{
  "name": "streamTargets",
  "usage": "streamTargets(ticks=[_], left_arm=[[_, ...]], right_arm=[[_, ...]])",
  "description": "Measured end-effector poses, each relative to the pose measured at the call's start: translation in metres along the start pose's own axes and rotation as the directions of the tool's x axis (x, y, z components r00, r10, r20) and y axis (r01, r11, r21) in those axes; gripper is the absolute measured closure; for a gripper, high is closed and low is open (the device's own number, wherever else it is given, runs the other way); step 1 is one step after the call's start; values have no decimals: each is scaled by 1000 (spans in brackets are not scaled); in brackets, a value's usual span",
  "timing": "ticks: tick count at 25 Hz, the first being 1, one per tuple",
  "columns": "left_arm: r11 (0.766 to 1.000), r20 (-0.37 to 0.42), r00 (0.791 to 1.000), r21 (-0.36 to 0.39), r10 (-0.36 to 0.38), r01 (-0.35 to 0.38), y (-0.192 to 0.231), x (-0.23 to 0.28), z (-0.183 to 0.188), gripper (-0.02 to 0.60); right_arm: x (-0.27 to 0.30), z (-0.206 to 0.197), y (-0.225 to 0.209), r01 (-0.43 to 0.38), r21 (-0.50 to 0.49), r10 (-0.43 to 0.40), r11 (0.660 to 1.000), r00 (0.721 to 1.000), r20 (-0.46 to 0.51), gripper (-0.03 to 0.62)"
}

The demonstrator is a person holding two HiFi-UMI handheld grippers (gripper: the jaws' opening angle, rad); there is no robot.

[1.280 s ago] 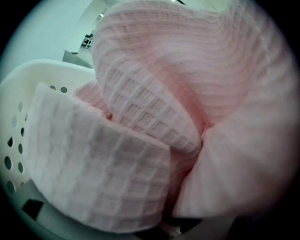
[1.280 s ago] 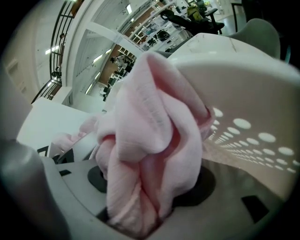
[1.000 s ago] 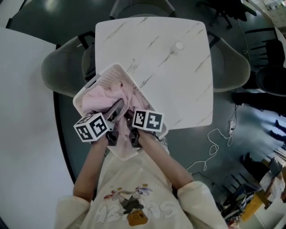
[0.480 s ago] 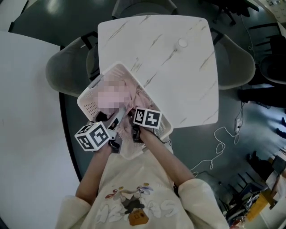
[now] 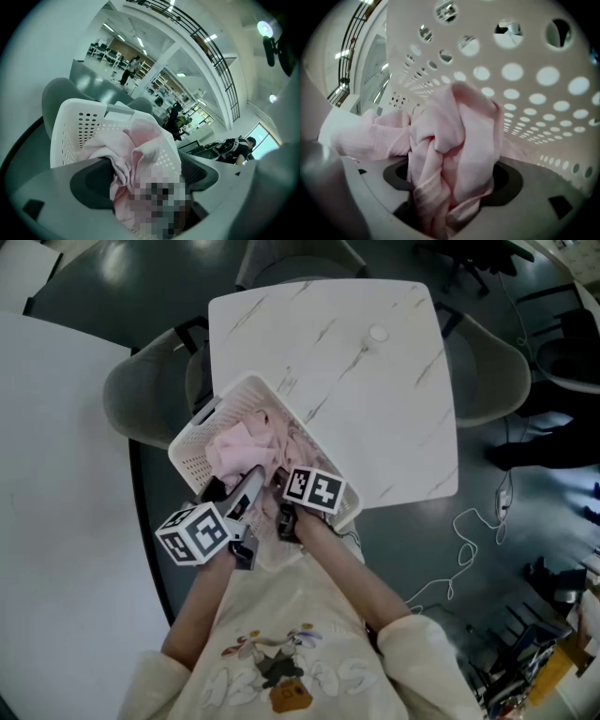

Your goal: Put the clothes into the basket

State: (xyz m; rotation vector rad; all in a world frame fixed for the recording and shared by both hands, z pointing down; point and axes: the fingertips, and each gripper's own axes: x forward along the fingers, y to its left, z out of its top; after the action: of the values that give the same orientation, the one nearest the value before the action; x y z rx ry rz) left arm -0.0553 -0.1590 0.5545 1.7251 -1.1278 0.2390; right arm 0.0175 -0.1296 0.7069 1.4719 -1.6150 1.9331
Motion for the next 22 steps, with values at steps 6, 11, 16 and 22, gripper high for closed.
streamTargets(ticks=[6,11,16,22], left_arm=[[1000,31,999,4,-13,13,-8,-19,2,143],[999,37,998,-13,-42,43,-12,-24,1,144],[998,39,997,-17,-62,62,-13,-30,-2,144],[996,43,996,-19,-83,84,-17,-33,-8,143]], right_arm=[[-35,12,19,-46,67,39,997,995,96,227],[-46,15,26,-70,80,58,994,989,135,227],[-67,18,38,-109,73,93,991,977,192,229],[-83,18,46,-143,15,136,990,964,228,229]])
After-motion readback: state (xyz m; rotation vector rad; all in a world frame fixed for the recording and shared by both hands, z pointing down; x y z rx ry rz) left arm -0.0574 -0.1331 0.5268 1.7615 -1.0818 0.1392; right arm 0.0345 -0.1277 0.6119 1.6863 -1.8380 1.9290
